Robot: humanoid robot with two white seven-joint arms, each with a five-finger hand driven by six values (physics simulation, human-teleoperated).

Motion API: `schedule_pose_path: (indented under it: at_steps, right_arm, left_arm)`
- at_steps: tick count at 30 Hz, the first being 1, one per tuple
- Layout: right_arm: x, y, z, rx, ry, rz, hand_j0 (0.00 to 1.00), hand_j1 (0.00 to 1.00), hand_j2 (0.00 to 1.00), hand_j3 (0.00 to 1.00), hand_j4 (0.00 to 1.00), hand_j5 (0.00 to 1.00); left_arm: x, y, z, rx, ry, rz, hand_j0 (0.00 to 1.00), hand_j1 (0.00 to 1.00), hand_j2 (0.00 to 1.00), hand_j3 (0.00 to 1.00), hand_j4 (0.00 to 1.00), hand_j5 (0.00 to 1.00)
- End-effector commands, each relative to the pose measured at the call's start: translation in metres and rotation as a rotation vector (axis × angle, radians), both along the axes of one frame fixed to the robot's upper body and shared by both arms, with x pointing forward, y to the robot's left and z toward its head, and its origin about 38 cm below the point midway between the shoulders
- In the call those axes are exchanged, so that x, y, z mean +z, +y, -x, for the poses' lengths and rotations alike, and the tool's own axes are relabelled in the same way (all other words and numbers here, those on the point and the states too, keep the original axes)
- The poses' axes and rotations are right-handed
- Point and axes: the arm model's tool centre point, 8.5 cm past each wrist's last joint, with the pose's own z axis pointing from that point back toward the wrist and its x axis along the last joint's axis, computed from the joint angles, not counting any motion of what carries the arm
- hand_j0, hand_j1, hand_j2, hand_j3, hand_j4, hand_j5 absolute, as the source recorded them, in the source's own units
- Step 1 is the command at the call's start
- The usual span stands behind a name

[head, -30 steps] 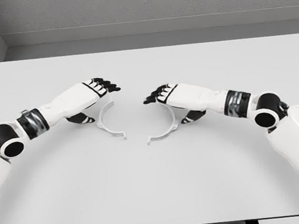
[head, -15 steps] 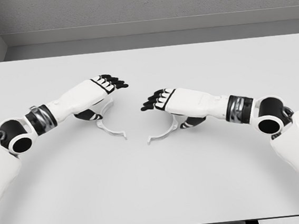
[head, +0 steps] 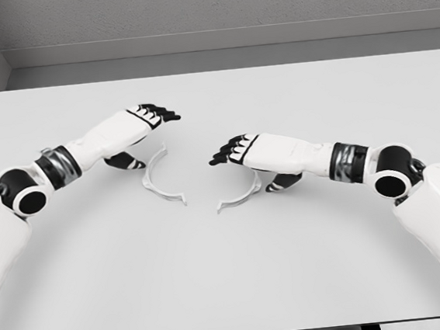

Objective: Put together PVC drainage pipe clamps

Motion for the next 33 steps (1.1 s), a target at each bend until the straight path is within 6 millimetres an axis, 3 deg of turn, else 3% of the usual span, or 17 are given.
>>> schedule_pose_path:
  at_steps: [1, 10, 17, 22, 25, 28, 33]
  right_arm:
    - [0.0, 0.004, 0.0, 0.002, 0.006, -0.014, 1.0, 1.0, 1.0, 1.0, 1.0, 1.0]
    - [-0.005, 0.014, -0.008, 0.008, 0.026, -0.01, 1.0, 1.0, 1.0, 1.0, 1.0, 1.0]
    - [0.0, 0.013, -0.011, 0.006, 0.017, -0.016, 1.0, 1.0, 1.0, 1.0, 1.0, 1.0]
    - [0.037, 0.026, 0.002, 0.07, -0.088, -0.055, 1.0, 1.0, 1.0, 1.0, 1.0, 1.0]
    - [0.067, 0.0, 0.003, 0.035, -0.146, -0.109, 1.0, 1.0, 1.0, 1.0, 1.0, 1.0]
    - [0.08, -0.019, 0.013, 0.037, -0.158, -0.121, 1.0, 1.0, 1.0, 1.0, 1.0, 1.0]
    - [0.078, -0.029, 0.044, 0.085, -0.142, -0.112, 1.0, 1.0, 1.0, 1.0, 1.0, 1.0]
  left_arm:
    - [-0.008, -0.001, -0.001, 0.012, 0.025, 0.015, 1.0, 1.0, 1.0, 1.0, 1.0, 1.0]
    - [-0.012, 0.005, -0.006, 0.033, 0.041, 0.011, 1.0, 1.0, 1.0, 1.0, 1.0, 1.0]
    - [-0.01, -0.004, -0.005, 0.017, 0.035, 0.023, 1.0, 1.0, 1.0, 1.0, 1.0, 1.0]
    - [-0.01, -0.008, -0.005, 0.01, 0.034, 0.029, 1.0, 1.0, 1.0, 1.0, 1.0, 1.0]
    - [-0.009, -0.01, -0.005, 0.008, 0.031, 0.031, 1.0, 1.0, 1.0, 1.0, 1.0, 1.0]
    - [-0.011, -0.015, -0.004, 0.001, 0.034, 0.039, 1.0, 1.0, 1.0, 1.0, 1.0, 1.0]
    - [-0.013, -0.022, -0.004, -0.007, 0.033, 0.032, 1.0, 1.0, 1.0, 1.0, 1.0, 1.0]
